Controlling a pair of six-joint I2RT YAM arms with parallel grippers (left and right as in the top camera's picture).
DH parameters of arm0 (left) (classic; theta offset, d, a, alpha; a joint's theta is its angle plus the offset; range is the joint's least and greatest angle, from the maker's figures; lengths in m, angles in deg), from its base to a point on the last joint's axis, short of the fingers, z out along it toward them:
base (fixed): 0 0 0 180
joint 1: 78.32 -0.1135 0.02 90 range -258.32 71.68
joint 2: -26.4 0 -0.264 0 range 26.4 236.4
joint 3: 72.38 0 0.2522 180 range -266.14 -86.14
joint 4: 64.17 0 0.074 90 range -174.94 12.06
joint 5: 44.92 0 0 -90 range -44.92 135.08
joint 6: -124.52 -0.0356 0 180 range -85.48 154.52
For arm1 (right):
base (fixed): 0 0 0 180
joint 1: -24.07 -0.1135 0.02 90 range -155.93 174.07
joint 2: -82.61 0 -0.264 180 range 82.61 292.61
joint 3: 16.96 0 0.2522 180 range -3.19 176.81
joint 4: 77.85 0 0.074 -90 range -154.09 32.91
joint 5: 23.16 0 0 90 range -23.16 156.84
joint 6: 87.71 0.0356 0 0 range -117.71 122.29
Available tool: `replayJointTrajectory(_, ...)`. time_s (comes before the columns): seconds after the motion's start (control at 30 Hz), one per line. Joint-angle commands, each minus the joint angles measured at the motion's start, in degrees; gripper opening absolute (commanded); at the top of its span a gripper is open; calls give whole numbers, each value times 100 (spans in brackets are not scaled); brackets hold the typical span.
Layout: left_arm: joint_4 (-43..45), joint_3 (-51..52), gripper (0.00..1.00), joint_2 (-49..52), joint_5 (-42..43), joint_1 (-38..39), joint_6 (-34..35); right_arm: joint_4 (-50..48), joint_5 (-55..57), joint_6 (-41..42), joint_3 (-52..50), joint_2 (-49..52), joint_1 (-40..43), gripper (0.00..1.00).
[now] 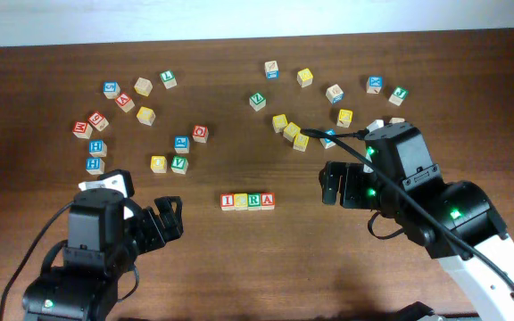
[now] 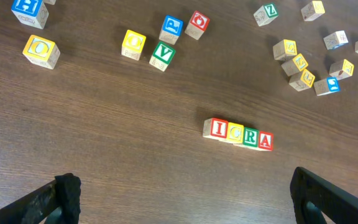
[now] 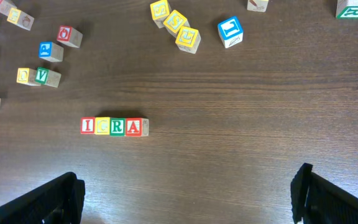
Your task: Spell out ICRA
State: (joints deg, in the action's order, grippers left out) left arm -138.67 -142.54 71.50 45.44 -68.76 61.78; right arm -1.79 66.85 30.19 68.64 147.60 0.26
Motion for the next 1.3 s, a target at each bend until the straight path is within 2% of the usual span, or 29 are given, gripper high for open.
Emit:
replayJointTrajectory(0.0,20,44,99,-2,-61,-20,52,-17,70,0,-44,-11,-15,98)
replayJointTrajectory(0.7,20,44,99,-2,-61,-22,52,-15,94,-4,-44,9,-15,98)
replayJointTrajectory(0.93,20,44,99,-2,-61,-20,52,-26,800,-70,-44,-2,-15,98)
replayJointTrajectory(1.13,20,44,99,-2,-61,-22,52,-730,866,-962,-44,-184,-9,98)
replayJointTrajectory(1.27,20,44,99,-2,-61,-22,52,-732,903,-968,-44,-448,260,98)
